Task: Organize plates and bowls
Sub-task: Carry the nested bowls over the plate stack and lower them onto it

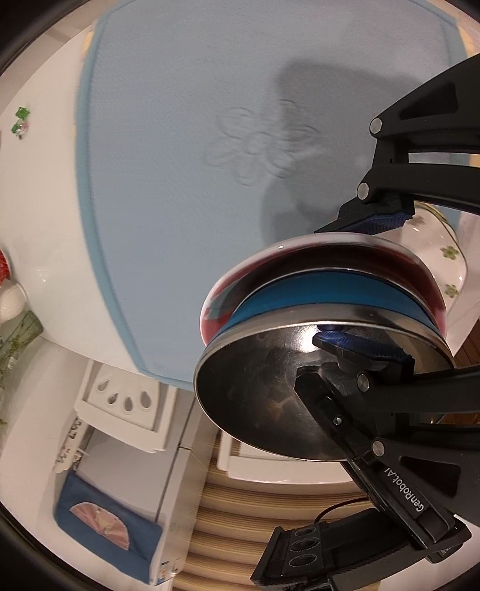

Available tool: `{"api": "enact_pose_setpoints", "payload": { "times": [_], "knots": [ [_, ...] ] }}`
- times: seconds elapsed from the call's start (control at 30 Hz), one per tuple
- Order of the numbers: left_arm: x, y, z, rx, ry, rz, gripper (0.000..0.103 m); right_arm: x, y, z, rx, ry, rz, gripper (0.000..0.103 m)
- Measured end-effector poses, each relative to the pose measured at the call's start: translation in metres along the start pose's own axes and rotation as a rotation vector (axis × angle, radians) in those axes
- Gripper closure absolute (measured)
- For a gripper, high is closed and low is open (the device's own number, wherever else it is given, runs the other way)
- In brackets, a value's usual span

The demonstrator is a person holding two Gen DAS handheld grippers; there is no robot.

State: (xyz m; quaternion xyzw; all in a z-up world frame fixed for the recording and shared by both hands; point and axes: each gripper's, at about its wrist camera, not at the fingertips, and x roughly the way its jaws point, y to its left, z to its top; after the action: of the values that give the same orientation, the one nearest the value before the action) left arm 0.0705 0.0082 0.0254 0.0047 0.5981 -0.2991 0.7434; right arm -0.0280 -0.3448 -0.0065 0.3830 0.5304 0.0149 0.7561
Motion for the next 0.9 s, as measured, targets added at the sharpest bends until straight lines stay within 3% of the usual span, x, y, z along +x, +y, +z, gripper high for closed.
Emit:
{"api": "enact_pose_setpoints", "payload": {
  "times": [0.37, 0.9],
  "knots": [
    [0.007, 0.025, -0.046, 0.001, 0.054, -0.018, 0.072, 0.026, 0.005, -0.054, 0.025, 0.052, -0.06, 0.055],
    [0.026, 0.04, -0.069, -0.134, 0.033, 0.007, 0.071, 0.064, 0.002, -0.06, -0.099, 0.189, -0.082, 0.055]
  ]
}}
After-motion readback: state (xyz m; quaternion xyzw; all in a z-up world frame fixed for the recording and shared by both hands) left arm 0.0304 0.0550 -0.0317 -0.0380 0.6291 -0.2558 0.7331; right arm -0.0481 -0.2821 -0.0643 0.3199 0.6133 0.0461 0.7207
